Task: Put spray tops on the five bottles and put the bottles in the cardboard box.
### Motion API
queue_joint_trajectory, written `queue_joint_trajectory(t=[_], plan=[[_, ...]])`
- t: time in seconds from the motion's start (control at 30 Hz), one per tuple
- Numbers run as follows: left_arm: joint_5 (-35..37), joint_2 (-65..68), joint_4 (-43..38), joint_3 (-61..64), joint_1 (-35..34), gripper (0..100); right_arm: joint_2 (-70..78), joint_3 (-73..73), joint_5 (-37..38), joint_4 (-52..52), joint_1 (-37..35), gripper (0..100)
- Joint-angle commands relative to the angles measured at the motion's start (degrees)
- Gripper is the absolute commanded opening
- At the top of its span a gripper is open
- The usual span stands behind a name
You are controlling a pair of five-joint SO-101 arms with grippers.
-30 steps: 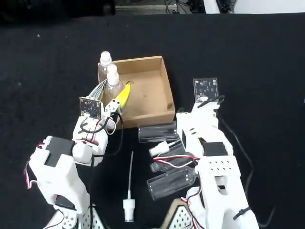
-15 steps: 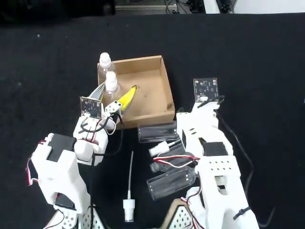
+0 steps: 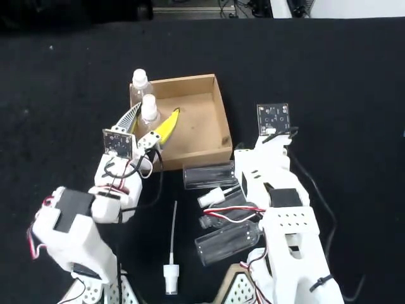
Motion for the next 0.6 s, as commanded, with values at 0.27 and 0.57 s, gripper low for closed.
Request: queue_joint_trajectory(t=[0.27,0.57], plan=[[-0.7,-18.3,18.1,3.6,-0.3,26,0.1,-0.4,0.4,-1.7,-0.3,13.8],[-0.3,-33.1,44.7,2.8,-0.7,27,0.1,-0.4,0.4,-1.7,-0.4,13.8]])
